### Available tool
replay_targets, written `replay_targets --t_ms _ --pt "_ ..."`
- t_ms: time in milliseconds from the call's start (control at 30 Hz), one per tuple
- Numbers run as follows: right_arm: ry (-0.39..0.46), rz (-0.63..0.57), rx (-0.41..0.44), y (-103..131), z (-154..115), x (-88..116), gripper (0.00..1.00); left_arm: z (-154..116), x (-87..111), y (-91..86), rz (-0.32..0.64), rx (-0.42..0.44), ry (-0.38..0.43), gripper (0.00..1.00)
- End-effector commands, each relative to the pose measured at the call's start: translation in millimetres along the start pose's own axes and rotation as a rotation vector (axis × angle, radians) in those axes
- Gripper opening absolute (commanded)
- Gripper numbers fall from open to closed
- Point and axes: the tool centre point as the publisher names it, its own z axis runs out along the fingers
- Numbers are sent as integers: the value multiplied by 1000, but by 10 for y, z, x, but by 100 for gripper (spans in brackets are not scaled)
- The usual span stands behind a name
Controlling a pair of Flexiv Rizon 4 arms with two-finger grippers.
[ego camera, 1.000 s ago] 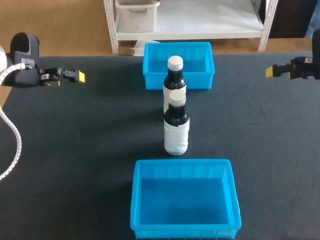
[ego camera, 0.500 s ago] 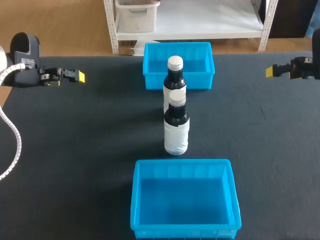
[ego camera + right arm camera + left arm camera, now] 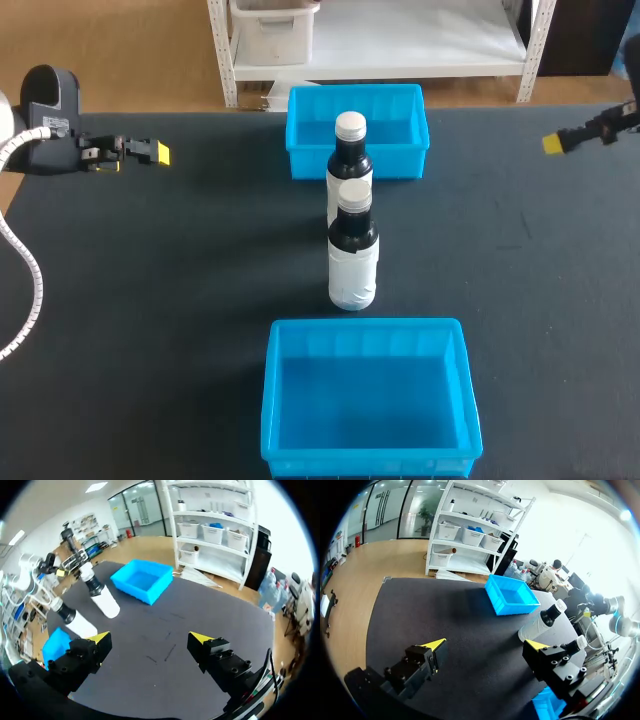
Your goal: Pick up the bottle, and place it in the far bin if it is heavy, or in the near bin if it is light.
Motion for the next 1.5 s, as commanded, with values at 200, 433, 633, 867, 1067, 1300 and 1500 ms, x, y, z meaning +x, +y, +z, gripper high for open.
replay_targets --t_ms 200,433,633,867,1067,1300,1500 --pt "174 -424 -490 -77 -99 -26 100 0 0 0 0 0 0 100" --pt "174 -424 -490 -77 -99 -26 100 0 0 0 0 0 0 100" --pt "45 -530 -432 308 -25 -84 100 0 0 0 0 0 0 100" --pt "-22 -570 -411 709 73 -128 100 0 0 0 0 0 0 100" --pt "-17 -573 -374 983 250 -176 100 0 0 0 0 0 0 100" --pt "-11 -579 -368 1379 472 -143 100 0 0 0 0 0 0 100" --pt "-6 -606 -423 1652 636 -134 100 0 0 0 0 0 0 100"
